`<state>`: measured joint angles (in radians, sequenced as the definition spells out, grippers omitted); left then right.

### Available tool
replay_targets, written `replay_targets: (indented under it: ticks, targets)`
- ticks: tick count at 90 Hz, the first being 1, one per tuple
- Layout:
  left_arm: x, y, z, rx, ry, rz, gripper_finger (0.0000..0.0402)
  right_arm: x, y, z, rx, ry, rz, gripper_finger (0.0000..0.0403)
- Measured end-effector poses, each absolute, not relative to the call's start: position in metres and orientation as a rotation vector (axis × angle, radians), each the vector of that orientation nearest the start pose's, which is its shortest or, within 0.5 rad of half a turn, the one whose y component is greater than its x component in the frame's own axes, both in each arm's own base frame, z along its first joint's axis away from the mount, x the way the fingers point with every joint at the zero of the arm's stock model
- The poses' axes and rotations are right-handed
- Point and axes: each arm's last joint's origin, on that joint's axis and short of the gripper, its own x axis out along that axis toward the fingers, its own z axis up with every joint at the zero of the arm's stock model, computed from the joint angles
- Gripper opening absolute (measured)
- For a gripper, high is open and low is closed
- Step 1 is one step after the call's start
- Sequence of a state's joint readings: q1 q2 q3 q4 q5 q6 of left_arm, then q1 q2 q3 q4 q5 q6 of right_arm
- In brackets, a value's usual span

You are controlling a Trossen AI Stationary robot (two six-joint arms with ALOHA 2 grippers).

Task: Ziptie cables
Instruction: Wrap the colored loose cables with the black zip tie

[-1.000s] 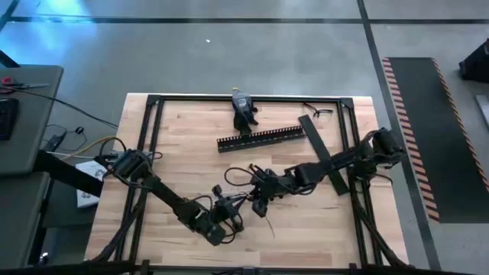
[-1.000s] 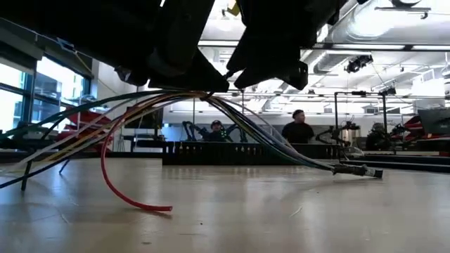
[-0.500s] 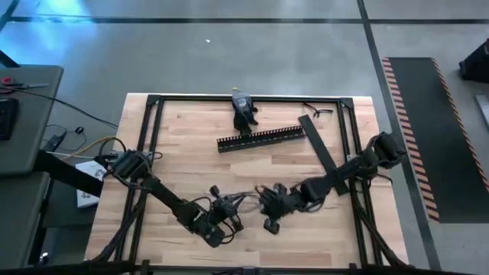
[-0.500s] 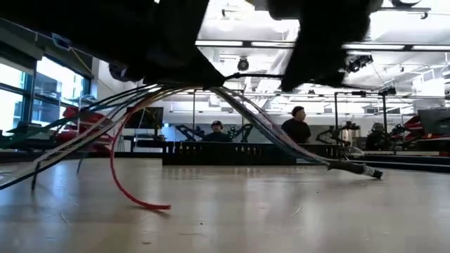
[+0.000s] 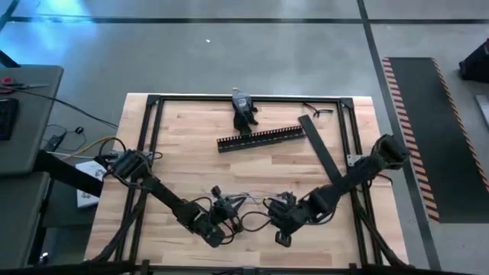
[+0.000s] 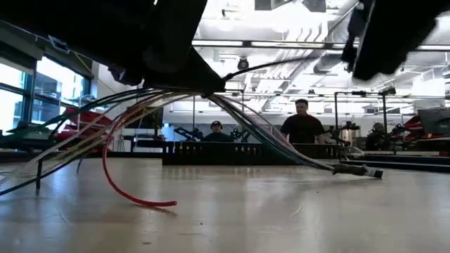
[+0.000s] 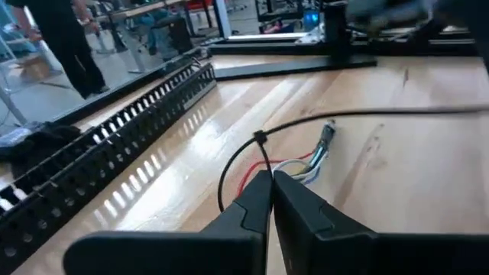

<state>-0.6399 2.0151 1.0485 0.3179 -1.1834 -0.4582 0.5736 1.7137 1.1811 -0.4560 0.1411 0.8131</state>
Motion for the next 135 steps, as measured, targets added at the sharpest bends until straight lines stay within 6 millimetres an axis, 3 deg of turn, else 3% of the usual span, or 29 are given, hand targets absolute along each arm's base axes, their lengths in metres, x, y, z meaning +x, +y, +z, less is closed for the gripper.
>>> replay_targets:
  ticks: [13,22,36,52,70,92,99,135]
  targets:
    - [0.325,-0.208,0.127,0.091,0.276,0.589,0.0,0.296,0.174,0.237,0.366,0.938,0.03,0.0067]
    - [0.325,-0.208,0.127,0.092,0.277,0.59,0.0,0.301,0.161,0.244,0.355,0.875,-0.028,0.0109]
    - [0.326,-0.207,0.127,0.115,0.284,0.586,0.0,0.321,0.142,0.233,0.388,0.851,-0.092,0.0153]
    - [0.327,-0.207,0.128,0.129,0.28,0.584,0.0,0.339,0.122,0.216,0.424,0.88,-0.136,0.0166]
    - [0.327,-0.207,0.128,0.135,0.282,0.585,0.0,0.352,0.113,0.208,0.464,0.867,-0.091,0.0131]
    - [0.326,-0.207,0.128,0.152,0.284,0.587,0.0,0.355,0.107,0.209,0.419,0.85,-0.061,0.0021]
    - [0.326,-0.207,0.128,0.156,0.282,0.596,0.0,0.355,0.108,0.209,0.409,0.857,-0.037,0.0007]
    - [0.314,-0.197,0.112,0.123,0.307,0.682,0.0,0.335,0.165,0.194,0.376,0.93,0.036,0.0]
